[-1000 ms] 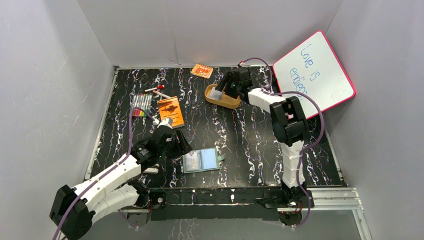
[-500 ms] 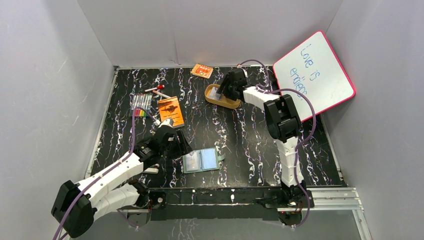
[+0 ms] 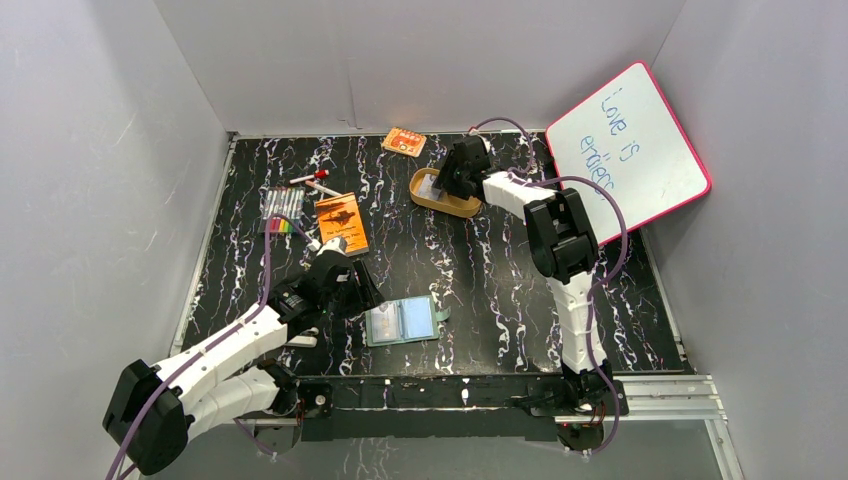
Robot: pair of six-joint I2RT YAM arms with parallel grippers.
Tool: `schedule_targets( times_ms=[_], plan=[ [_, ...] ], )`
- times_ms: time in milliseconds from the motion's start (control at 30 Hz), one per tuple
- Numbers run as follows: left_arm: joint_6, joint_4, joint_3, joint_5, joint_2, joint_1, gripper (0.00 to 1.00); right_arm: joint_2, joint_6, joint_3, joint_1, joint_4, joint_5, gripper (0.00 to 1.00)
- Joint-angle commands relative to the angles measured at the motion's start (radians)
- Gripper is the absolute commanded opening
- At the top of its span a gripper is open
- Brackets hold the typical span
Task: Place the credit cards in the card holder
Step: Pick up the credit card from the storage box.
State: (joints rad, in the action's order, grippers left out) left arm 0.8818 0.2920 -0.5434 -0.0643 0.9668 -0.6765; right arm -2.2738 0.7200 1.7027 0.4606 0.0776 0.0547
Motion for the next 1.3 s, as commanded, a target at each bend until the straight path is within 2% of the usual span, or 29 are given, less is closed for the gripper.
schedule_targets(
  times_ms=[0,933,1167,1267],
  plan=[
    [-0.009,0.003,0.0,-0.012,-0.006,-0.001,0.56,-0.013,-0.031,0.05,0.005,0.042,0.03,0.57],
    [0.004,0.013,0.004,-0.009,-0.02,-0.001,0.56,0.106,-0.063,-0.079,0.0,-0.035,0.029,0.41],
    [0.006,0.013,0.002,-0.01,-0.014,-0.001,0.55,0.125,-0.061,-0.089,0.0,-0.045,0.022,0.33],
    [0.006,0.012,0.003,-0.009,-0.016,-0.001,0.55,0.14,-0.056,-0.098,0.0,-0.056,0.02,0.26]
  ],
)
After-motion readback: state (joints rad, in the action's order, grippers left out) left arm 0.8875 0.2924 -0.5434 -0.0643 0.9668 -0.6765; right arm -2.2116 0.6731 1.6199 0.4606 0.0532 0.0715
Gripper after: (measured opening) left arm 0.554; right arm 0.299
